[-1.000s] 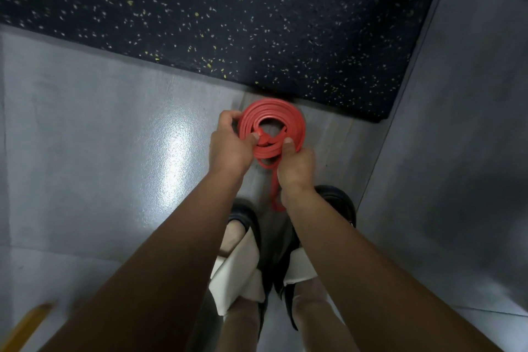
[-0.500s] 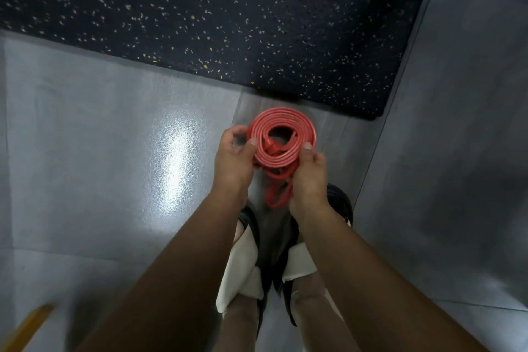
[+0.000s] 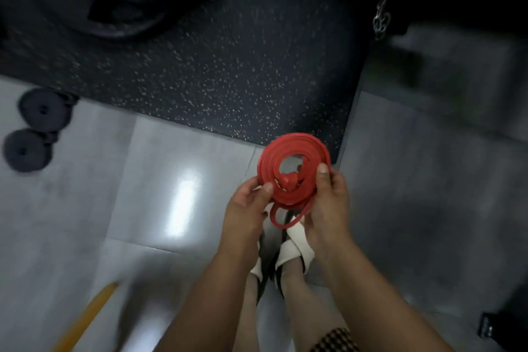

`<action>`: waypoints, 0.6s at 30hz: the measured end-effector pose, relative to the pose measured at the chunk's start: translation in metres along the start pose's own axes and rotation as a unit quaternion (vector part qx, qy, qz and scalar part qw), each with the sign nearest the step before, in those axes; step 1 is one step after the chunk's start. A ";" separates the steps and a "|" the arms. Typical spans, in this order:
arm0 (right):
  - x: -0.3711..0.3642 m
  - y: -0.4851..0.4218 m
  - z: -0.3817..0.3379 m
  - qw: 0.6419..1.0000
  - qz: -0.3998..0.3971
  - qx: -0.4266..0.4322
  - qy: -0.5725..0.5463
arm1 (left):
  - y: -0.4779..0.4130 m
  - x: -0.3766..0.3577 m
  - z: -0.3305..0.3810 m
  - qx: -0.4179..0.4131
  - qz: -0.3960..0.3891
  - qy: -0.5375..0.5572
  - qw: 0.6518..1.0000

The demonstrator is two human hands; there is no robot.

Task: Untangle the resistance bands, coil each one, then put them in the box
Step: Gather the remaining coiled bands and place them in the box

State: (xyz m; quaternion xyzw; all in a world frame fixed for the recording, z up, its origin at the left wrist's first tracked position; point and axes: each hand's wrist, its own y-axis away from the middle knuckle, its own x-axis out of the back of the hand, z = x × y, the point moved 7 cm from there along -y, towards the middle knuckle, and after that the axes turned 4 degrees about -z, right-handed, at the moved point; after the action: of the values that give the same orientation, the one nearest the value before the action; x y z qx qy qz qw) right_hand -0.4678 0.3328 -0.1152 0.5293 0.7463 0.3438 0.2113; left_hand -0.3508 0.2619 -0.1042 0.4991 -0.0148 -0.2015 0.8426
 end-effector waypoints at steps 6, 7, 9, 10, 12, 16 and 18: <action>0.013 0.096 -0.082 0.999 -0.008 0.026 -0.030 | 0.127 -0.033 0.064 -0.024 -0.025 0.091 0.995; 0.018 0.112 -0.094 0.999 -0.008 0.035 -0.036 | 0.144 -0.035 0.071 -0.039 -0.024 0.074 0.996; 0.030 0.145 -0.112 0.997 -0.002 0.056 -0.048 | 0.179 -0.038 0.083 -0.059 -0.027 0.034 0.997; 0.036 0.162 -0.118 0.996 0.000 0.067 -0.052 | 0.194 -0.039 0.086 -0.067 -0.029 0.017 0.997; 0.052 0.199 -0.127 0.994 0.008 0.085 -0.070 | 0.228 -0.043 0.092 -0.084 -0.042 -0.018 0.995; 0.101 0.277 -0.134 0.982 0.047 0.107 -0.145 | 0.304 -0.055 0.085 -0.100 -0.064 -0.067 0.991; 0.132 0.312 -0.140 0.978 0.058 0.121 -0.160 | 0.339 -0.069 0.075 -0.094 -0.093 -0.099 0.986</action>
State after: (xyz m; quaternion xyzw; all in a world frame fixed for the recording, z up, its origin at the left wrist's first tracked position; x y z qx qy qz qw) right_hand -0.4083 0.4792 0.2154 0.6412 0.7071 0.1739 0.2420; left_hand -0.3207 0.3663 0.2320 0.3942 -0.0327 -0.3282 0.8578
